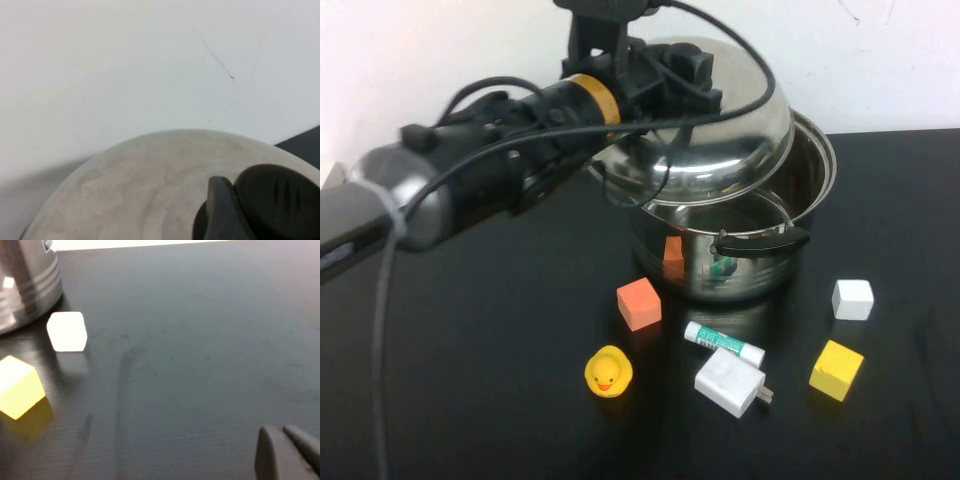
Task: Cover the pot
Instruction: Place the pot lid on the pot
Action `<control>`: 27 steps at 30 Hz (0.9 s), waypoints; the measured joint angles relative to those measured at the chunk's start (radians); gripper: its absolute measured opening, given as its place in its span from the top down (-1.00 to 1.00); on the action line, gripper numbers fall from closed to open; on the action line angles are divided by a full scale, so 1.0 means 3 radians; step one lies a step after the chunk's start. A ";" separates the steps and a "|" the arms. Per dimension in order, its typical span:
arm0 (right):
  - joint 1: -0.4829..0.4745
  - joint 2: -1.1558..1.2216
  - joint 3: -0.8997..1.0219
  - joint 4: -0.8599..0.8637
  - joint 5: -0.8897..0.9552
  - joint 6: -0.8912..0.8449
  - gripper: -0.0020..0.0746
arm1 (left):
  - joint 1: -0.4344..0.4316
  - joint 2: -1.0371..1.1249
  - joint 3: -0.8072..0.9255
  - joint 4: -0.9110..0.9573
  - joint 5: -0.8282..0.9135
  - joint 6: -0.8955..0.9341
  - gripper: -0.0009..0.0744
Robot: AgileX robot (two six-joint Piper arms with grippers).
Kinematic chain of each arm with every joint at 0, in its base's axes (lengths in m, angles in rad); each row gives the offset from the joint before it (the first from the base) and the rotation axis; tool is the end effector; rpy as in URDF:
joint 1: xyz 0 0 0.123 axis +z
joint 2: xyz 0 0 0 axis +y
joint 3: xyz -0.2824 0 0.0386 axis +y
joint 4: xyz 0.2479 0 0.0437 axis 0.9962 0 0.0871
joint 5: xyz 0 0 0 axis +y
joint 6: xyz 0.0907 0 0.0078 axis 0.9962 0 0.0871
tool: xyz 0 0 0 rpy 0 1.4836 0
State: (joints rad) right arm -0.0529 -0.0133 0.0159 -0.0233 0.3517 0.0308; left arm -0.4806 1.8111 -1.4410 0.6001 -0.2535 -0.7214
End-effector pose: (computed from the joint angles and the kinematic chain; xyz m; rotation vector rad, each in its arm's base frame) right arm 0.0528 -0.0035 0.1768 0.0624 1.8369 -0.0382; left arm 0.3856 -0.2155 0.3326 0.3953 1.6279 -0.5854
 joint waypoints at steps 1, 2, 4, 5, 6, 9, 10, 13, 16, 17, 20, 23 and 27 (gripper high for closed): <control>0.0000 0.0000 0.0000 0.0000 0.0000 0.0000 0.95 | -0.0005 0.0075 -0.0071 0.0000 0.0000 -0.0068 0.09; 0.0000 0.0000 0.0000 0.0000 0.0000 0.0000 0.95 | -0.0013 0.0129 -0.0123 0.0000 0.0007 -0.0116 0.09; 0.0000 0.0000 0.0000 0.0000 0.0000 0.0000 0.95 | -0.0045 0.0241 -0.0219 0.0008 0.0021 -0.0178 0.09; 0.0000 0.0000 0.0000 0.0000 0.0000 0.0000 0.95 | -0.0064 0.0285 -0.0248 0.0014 0.0036 -0.0204 0.09; 0.0000 0.0000 0.0000 0.0000 0.0000 0.0000 0.95 | -0.0092 0.0322 -0.0273 0.0020 0.0052 -0.0212 0.09; 0.0000 0.0000 0.0000 0.0000 0.0000 0.0000 0.95 | -0.0182 0.0397 -0.0315 0.0114 0.0118 -0.0219 0.09; 0.0000 0.0000 0.0000 0.0000 0.0000 0.0000 0.95 | -0.0205 0.0416 -0.0330 0.0133 0.0126 -0.0219 0.09; 0.0000 0.0000 0.0000 0.0000 0.0000 0.0000 0.95 | -0.0257 0.0491 -0.0367 0.0143 0.0140 -0.0219 0.09; 0.0000 0.0000 0.0000 0.0000 0.0000 0.0000 0.95 | -0.0265 0.0533 -0.0390 0.0143 0.0105 -0.0225 0.09; 0.0000 0.0000 0.0000 0.0000 0.0000 0.0000 0.95 | -0.0265 0.0548 -0.0390 0.0135 0.0090 -0.0233 0.09; 0.0000 0.0000 0.0000 0.0000 0.0000 0.0000 0.95 | -0.0265 0.0560 -0.0406 0.0122 0.0082 -0.0234 0.09; 0.0000 0.0000 0.0000 0.0000 0.0000 0.0000 0.95 | -0.0265 0.0560 -0.0419 0.0122 0.0082 -0.0234 0.09; 0.0000 0.0000 0.0000 0.0000 0.0000 0.0000 0.95 | -0.0265 0.0573 -0.0446 0.0122 0.0105 -0.0234 0.09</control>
State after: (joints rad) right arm -0.0529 -0.0133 0.0159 -0.0233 0.3517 0.0308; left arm -0.5602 1.9830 -1.5747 0.6368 -0.2219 -0.7917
